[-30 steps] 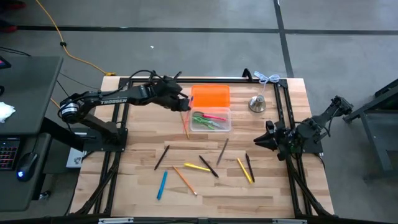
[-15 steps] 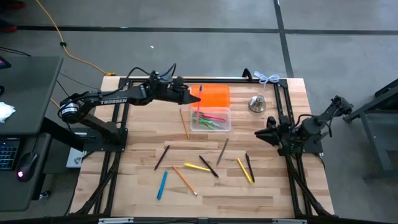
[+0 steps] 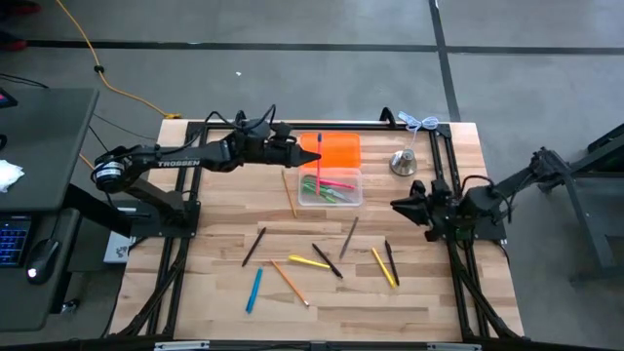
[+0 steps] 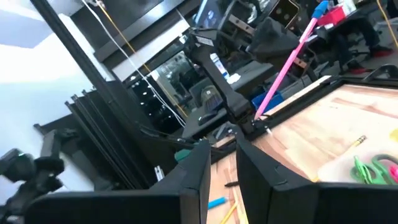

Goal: Pick & place school supplies into a supply box
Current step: Put the pink pencil into the supply box

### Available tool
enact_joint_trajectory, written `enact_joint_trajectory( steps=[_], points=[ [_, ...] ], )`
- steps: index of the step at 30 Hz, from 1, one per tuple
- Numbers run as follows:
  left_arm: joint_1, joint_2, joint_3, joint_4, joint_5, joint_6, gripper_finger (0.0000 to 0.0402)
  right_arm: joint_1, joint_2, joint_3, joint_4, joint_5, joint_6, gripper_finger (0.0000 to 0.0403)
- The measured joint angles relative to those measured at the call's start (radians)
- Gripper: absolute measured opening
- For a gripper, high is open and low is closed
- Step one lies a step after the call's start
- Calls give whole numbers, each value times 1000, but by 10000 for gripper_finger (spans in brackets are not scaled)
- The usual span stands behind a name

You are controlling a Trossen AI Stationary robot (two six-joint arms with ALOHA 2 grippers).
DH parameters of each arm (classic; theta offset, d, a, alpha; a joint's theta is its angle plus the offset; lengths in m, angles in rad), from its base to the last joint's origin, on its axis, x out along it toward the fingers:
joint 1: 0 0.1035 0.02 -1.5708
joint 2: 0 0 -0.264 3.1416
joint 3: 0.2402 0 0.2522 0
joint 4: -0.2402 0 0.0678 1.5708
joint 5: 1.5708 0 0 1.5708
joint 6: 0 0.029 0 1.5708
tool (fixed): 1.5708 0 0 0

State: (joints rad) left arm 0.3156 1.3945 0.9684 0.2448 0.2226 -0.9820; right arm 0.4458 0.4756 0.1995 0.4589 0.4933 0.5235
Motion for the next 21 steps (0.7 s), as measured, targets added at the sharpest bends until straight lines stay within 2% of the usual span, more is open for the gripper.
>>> enact_joint_trajectory(
  steps=[6, 12, 21],
  points=[
    [-38, 0, 0, 0, -35, 0, 37, -127, 169, 60, 34, -117, 48, 55],
    [-68, 0, 0, 1, -57, 0, 37, -252, 338, 171, 35, -266, 23, 55],
    [-82, 0, 0, 68, -50, 5, 37, -391, 517, 294, 33, -451, -7, 55]
  ],
)
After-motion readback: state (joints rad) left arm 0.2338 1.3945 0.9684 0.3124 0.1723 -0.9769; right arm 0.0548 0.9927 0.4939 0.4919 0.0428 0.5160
